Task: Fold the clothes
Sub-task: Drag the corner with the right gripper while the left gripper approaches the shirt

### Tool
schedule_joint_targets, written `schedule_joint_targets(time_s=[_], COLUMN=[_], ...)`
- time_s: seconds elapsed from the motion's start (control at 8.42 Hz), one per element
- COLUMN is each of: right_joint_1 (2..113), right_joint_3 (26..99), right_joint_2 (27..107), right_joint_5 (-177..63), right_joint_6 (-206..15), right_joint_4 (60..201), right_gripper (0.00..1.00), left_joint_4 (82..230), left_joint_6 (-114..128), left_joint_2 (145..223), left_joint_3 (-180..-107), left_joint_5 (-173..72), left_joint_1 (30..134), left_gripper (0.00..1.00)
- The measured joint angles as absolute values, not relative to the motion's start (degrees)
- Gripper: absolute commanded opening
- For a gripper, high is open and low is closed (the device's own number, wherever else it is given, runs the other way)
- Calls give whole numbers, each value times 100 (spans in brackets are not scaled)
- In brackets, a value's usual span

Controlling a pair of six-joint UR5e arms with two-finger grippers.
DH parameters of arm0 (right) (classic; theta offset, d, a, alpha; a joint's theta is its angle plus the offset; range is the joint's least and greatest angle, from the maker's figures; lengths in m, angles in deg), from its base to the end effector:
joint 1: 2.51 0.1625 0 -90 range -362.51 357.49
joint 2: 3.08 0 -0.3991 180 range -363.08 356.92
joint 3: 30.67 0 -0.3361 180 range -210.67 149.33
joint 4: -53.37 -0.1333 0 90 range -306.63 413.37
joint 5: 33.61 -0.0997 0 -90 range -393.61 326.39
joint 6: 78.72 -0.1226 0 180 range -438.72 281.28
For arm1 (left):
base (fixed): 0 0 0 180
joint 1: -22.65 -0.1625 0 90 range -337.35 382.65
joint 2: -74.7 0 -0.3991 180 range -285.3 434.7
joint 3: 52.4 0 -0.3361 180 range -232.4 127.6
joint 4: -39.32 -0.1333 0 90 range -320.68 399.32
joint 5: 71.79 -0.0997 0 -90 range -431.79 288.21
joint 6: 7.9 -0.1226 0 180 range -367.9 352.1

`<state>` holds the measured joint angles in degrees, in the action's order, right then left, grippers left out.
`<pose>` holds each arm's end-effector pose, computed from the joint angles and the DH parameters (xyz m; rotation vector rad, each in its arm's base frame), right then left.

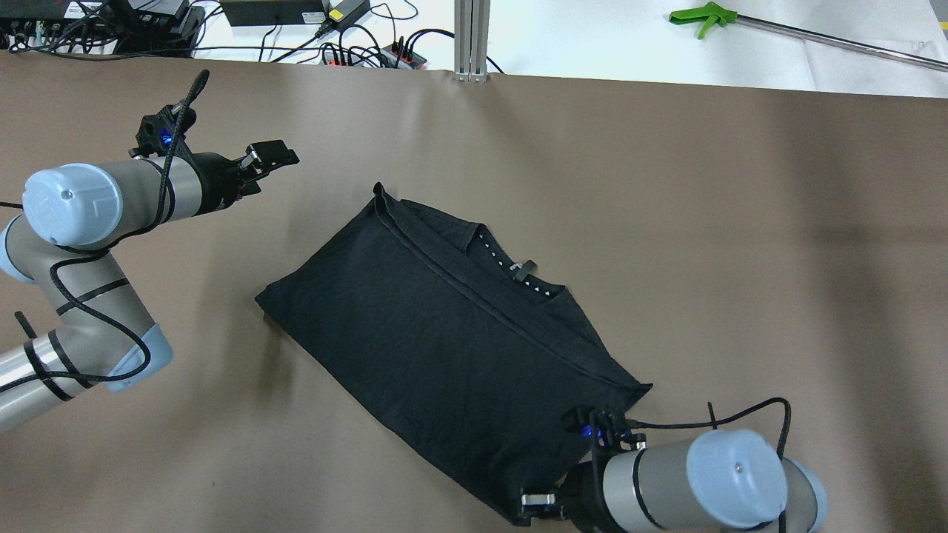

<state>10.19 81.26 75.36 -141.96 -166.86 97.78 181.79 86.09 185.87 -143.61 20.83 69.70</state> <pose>-0.4605 -0.2009 0.2922 -0.0919 -1.3873 -0.0633 0.3148 -0.5256 0.3425 0.4551 1.2628 -0.7277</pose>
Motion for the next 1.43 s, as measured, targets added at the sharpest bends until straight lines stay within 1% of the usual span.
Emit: schedule_joint_targets(time_s=[0.24, 0.48, 0.71, 0.95, 1.19, 1.43], right_joint_1=[427, -63, -62, 449, 1136, 1735], right_joint_3=[8178, 8243, 8377, 8385, 8330, 8298], right_joint_2=[7390, 7533, 7676, 7732, 7733, 7728], right_joint_5=[-13401, -12074, -11673, -11879, -12292, -12537], right_joint_6=[-16696, -16683, -16652, -16613, -16547, -16308], right_joint_4=[9770, 9748, 9758, 9822, 9959, 10068], right_gripper=[94, 94, 94, 94, 94, 94], left_joint_4=[18185, 18187, 18175, 18175, 18127, 17589], left_joint_6=[8617, 8616, 8621, 8647, 8694, 8747], left_joint_2=[18568, 18570, 18586, 18558, 18339, 18024], left_joint_3=[-14368, -14371, -14402, -14509, -14703, -15178], left_joint_5=[2084, 2104, 2153, 2431, 2362, 2085], left_joint_1=[6961, 6923, 6853, 6744, 6284, 5822], left_gripper=[94, 94, 94, 94, 94, 94])
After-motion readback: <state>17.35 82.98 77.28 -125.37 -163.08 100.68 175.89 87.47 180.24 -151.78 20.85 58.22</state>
